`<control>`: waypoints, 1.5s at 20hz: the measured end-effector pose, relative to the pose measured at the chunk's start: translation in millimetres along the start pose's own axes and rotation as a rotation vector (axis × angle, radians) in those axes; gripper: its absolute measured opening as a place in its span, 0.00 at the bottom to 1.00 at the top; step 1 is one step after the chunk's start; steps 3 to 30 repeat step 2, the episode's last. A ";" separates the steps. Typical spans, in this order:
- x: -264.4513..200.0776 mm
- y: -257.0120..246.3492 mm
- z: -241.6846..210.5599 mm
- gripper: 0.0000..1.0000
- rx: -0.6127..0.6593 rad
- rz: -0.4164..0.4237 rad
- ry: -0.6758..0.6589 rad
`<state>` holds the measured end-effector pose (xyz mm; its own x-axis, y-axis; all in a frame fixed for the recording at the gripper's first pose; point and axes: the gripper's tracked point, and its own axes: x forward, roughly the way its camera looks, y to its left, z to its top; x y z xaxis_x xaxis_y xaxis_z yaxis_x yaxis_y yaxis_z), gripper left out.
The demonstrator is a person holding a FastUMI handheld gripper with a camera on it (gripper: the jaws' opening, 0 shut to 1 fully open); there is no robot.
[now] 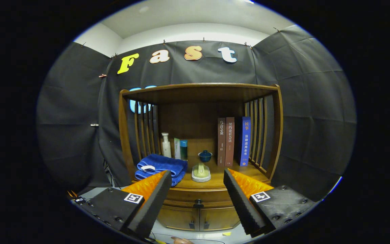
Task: Pull open the drawer, take out the items inside it, and place them on the countertop above the cabinet.
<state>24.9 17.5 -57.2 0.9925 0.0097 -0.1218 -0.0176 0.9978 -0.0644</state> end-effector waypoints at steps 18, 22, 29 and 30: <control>-3.7 -1.9 0.6 1.00 -0.007 -0.005 -0.002; -3.7 -1.9 0.6 1.00 -0.007 -0.005 -0.002; -3.7 -1.9 0.6 1.00 -0.007 -0.005 -0.002; -3.7 -1.9 0.6 1.00 -0.007 -0.005 -0.002</control>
